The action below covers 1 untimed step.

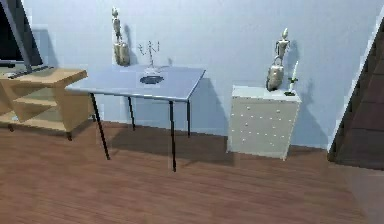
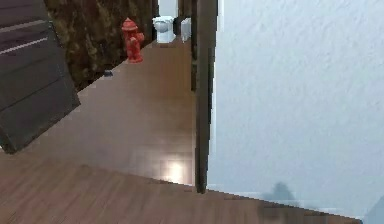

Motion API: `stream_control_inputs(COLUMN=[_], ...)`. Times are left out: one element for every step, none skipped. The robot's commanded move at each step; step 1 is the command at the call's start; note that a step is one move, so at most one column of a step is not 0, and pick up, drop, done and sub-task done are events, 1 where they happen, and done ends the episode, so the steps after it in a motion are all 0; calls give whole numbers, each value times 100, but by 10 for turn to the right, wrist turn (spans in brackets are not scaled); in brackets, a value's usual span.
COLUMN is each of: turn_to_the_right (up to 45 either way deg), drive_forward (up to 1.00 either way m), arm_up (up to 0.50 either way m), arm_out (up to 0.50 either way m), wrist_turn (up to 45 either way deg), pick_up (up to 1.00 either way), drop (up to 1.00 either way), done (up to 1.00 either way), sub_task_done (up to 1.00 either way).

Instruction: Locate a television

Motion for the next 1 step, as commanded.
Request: stream_control_inputs(turn_to_the_right=[-60], drive_forward=[0], arm_up=[0], arm_out=[0], wrist_turn=[0], pick_up=[0], drop=[0], done=[0], sub_task_done=[0])
